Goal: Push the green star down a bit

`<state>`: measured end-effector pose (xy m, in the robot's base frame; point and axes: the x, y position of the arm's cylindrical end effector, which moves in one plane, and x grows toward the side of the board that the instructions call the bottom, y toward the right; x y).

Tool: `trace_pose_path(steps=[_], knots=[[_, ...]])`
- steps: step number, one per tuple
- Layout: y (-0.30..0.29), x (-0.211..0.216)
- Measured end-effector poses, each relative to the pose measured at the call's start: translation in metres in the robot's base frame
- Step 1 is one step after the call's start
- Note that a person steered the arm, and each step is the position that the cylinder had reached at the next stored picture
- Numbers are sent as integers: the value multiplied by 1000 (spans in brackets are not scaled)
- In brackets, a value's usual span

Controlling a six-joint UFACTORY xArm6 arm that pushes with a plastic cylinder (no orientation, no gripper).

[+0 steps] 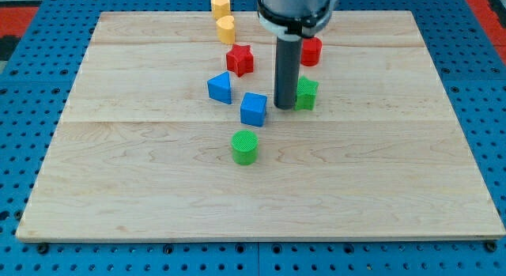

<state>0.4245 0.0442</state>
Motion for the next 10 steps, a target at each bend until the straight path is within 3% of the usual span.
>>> trace_pose_path(steps=[1,2,3,4,5,6,7,8,9,10], knots=[[-34,26],[-35,22],[7,14],[89,27],[104,-11],[82,-35],[76,0],[56,-3],[80,-49],[27,-43]])
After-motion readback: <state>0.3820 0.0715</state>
